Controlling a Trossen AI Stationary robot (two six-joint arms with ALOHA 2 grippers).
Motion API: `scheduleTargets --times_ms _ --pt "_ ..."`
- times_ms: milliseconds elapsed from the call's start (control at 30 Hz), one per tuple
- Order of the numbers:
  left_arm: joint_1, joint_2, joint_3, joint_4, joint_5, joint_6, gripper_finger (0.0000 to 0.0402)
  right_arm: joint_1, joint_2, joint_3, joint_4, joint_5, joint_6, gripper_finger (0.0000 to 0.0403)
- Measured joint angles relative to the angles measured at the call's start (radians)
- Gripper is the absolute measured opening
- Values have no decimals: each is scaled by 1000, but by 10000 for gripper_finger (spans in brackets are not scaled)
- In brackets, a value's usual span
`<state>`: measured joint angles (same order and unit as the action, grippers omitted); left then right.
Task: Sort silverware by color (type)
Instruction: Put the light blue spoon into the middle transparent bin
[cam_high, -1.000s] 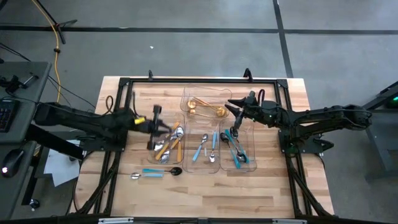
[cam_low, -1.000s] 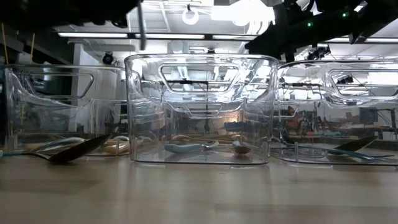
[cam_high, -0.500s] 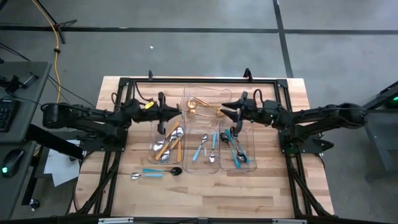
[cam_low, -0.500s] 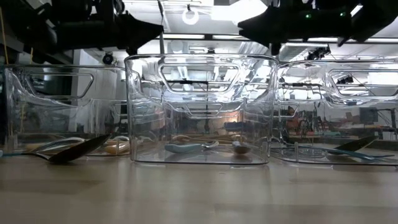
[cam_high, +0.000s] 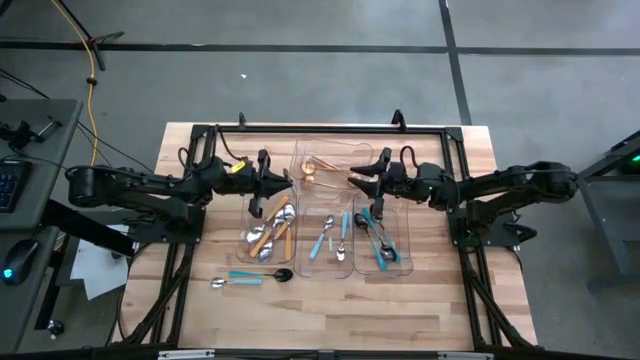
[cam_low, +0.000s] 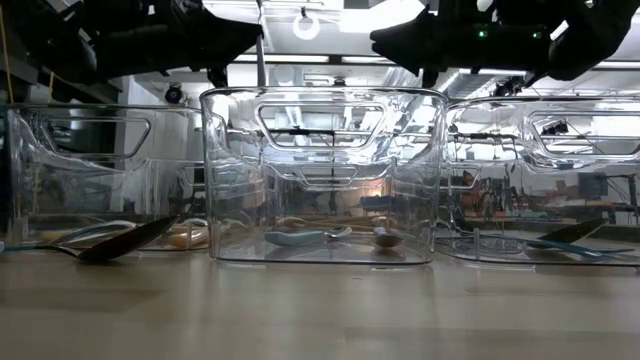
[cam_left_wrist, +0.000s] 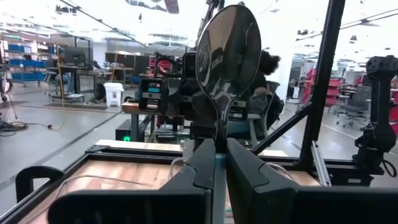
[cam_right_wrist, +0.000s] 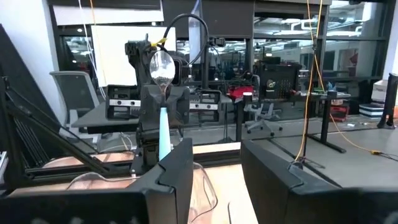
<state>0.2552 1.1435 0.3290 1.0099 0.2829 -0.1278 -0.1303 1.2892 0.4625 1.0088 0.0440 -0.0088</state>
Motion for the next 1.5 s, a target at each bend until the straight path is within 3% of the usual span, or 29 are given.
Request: scheduleTargets --times_ms 400,633,800,1100,1333,1500 --pt "-9 3 0 0 -6 -10 7 0 0 0 -14 -47 1 118" --pt "-84 100 50 37 -9 21 7 -1 0 1 8 -48 3 118" --pt "-153 232 146 -37 -6 122 7 -1 0 17 -2 -48 1 118" --pt "-218 398 323 -352 -6 386 7 -1 0 17 -48 -41 1 118" --pt "-283 422 343 -464 -21 675 7 -1 0 17 -60 -40 1 118" --pt "-319 421 343 -477 -31 749 7 -1 0 17 -59 -36 1 118"
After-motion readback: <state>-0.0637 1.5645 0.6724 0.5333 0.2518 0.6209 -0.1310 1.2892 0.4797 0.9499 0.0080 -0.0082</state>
